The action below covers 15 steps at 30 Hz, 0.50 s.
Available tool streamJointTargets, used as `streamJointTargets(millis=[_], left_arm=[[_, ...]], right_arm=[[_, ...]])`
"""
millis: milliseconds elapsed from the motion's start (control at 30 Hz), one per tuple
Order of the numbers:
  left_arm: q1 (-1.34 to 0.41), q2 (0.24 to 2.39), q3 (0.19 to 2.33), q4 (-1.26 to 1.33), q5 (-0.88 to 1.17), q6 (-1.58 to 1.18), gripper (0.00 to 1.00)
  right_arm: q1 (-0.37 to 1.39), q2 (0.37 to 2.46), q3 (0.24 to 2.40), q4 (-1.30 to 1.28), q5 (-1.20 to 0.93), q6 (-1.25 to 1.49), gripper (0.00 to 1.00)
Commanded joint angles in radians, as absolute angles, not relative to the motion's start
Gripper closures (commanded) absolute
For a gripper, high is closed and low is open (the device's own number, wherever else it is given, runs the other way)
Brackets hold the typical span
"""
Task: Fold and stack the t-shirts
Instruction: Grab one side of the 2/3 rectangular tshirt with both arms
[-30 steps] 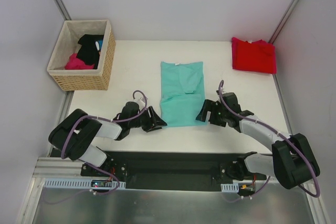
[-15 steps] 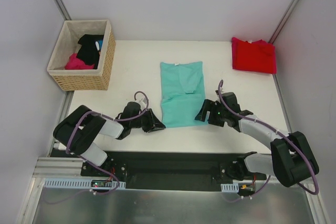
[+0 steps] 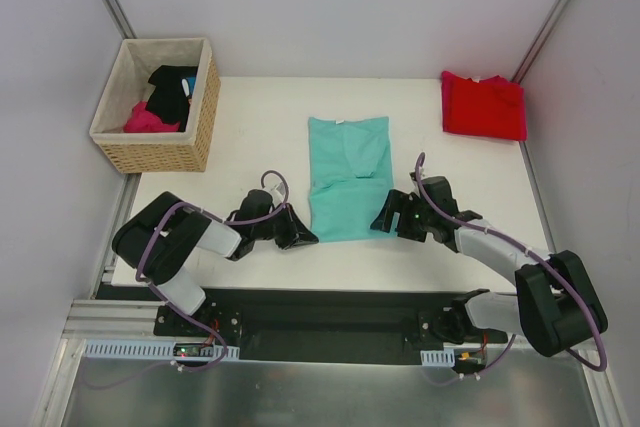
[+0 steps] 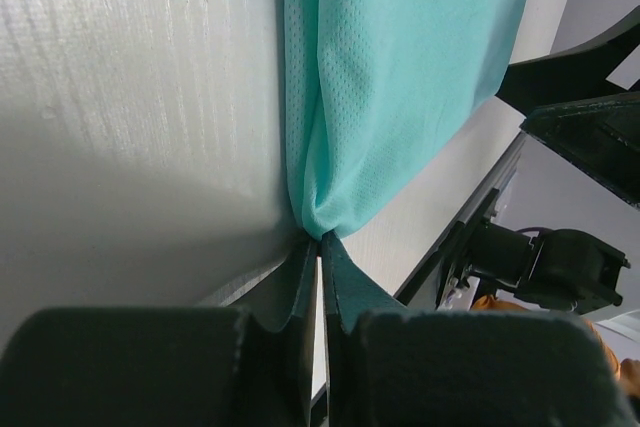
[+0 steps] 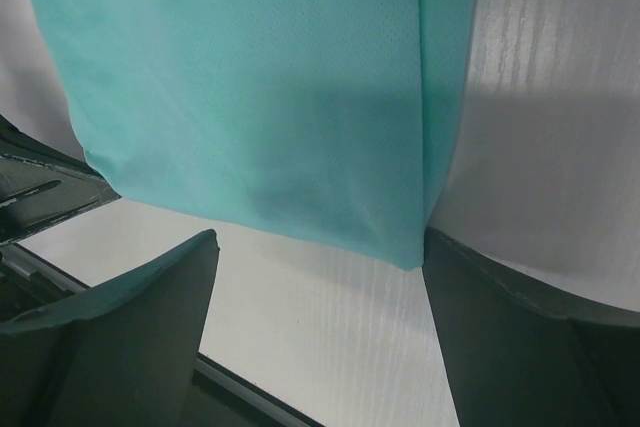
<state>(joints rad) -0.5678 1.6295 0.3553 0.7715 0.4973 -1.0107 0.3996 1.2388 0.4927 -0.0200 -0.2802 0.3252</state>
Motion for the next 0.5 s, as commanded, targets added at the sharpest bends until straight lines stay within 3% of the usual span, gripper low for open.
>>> streamJointTargets(millis=[0,167,200,333,467], left_arm=[[-0.565,1.638,0.357,0.75,0.477,-0.983,1.0],[-0.561,1.638,0.36,0.742,0.477,-0.979,1.0],[-0.561,1.641,0.36,0.742,0.479,-0.982,1.0],[-0.56,1.637,0.36,0.742,0.48,-0.979,1.0],[-0.555,1.626,0.354,0.739,0.482,-0.976,1.0]], right_arm=[[0.396,1.218,0.477,-0.015,-0.305,0.324,0.16],[0.394,1.238,0.469,-0.009,-0.301,0.321,0.28],[0.394,1.242,0.468,-0.006,-0.299,0.322,0.37],[0.394,1.258,0.474,-0.005,-0.305,0.321,0.57],[0.394,1.275,0.485,-0.005,-0.307,0.322,0.62]])
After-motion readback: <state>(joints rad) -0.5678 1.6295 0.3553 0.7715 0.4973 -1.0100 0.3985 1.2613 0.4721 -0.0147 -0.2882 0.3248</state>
